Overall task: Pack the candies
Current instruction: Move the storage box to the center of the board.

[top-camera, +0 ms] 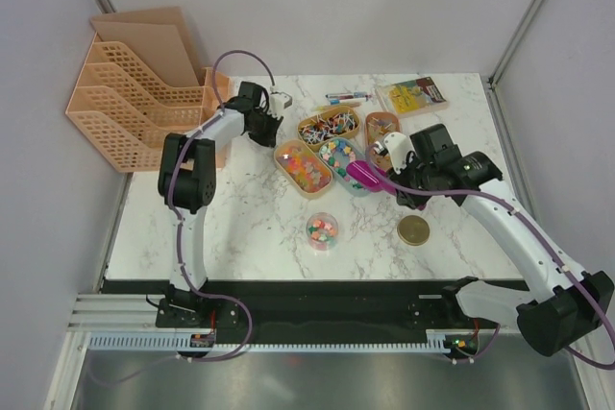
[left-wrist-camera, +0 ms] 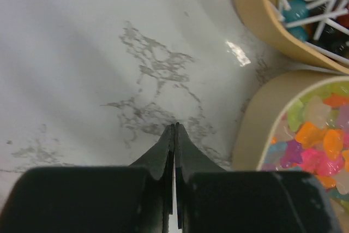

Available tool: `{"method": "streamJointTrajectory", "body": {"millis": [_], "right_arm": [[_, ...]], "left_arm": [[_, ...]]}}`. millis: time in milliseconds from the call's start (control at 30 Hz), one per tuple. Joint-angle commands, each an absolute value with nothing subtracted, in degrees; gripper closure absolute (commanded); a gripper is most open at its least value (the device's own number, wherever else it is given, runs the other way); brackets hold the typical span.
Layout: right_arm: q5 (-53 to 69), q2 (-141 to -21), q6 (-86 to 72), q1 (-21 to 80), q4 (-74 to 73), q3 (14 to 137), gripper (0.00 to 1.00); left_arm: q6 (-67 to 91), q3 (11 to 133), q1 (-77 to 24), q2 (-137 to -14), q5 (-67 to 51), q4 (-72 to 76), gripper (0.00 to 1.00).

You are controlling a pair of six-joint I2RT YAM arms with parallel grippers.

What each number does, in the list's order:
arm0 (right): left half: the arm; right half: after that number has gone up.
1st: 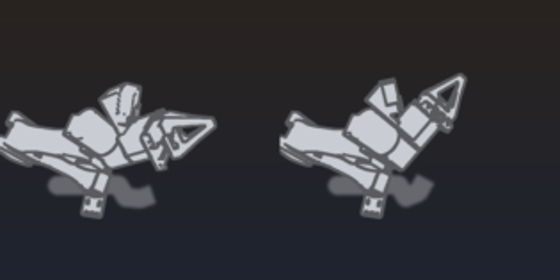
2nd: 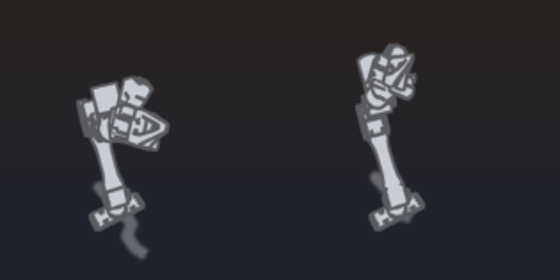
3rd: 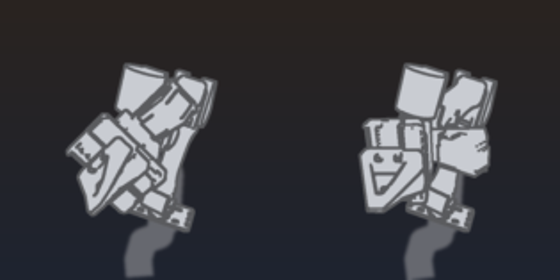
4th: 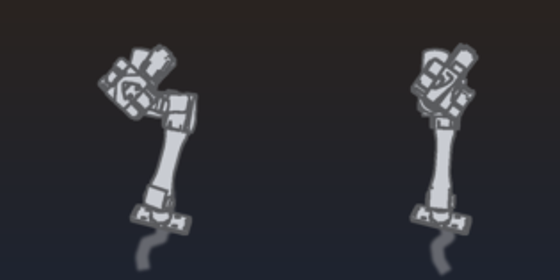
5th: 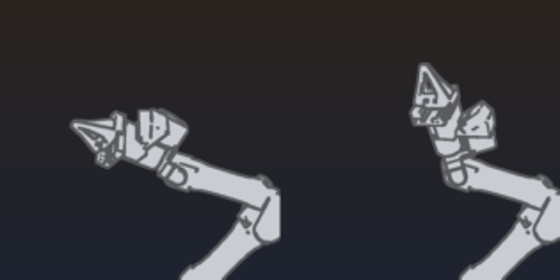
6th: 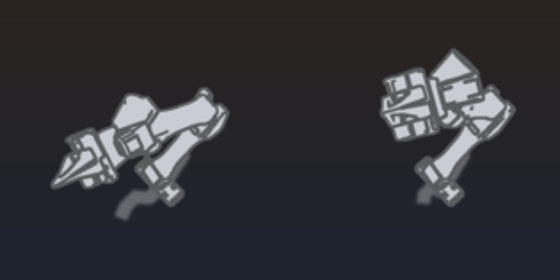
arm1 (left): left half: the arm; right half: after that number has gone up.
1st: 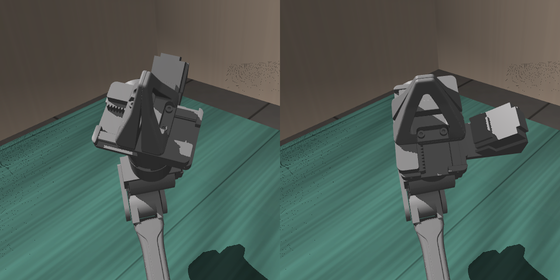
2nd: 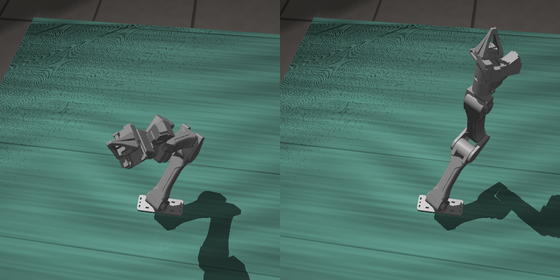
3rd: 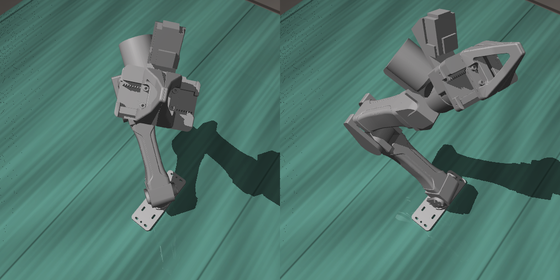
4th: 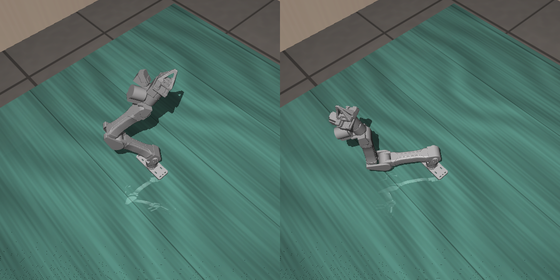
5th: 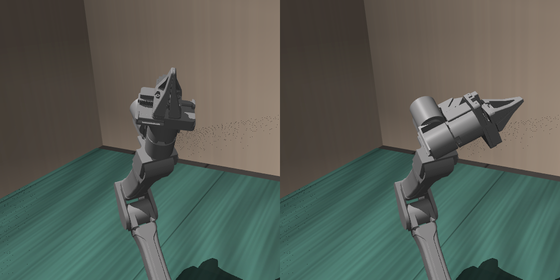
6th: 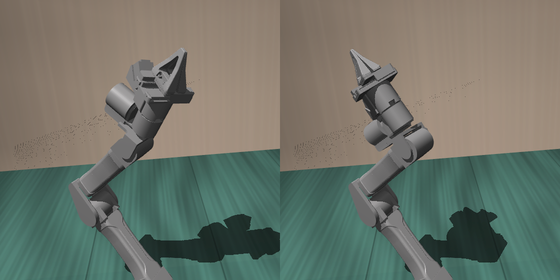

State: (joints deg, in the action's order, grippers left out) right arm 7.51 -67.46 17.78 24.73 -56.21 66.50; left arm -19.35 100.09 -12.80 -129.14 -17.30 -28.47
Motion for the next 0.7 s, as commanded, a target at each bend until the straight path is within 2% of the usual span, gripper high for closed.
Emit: {"method": "streamJointTrajectory", "body": {"millis": [0,300,667], "right_arm": [[8.9,-65.8,18.0,24.3,-57.0,65.2,1.0],[9.7,-67.0,19.2,24.2,-58.1,64.9,1.0],[8.4,-71.5,23.5,24.9,-62.6,67.4,1.0]], "left_arm": [[-22.9,93.1,-16.2,-124.0,-20.5,-30.1,0.98],[-21.7,78.2,-19.1,-115.1,-22.2,-27.8,0.98],[-19.2,72.1,-24.8,-109.3,-24.6,-28.7,0.98]]}}
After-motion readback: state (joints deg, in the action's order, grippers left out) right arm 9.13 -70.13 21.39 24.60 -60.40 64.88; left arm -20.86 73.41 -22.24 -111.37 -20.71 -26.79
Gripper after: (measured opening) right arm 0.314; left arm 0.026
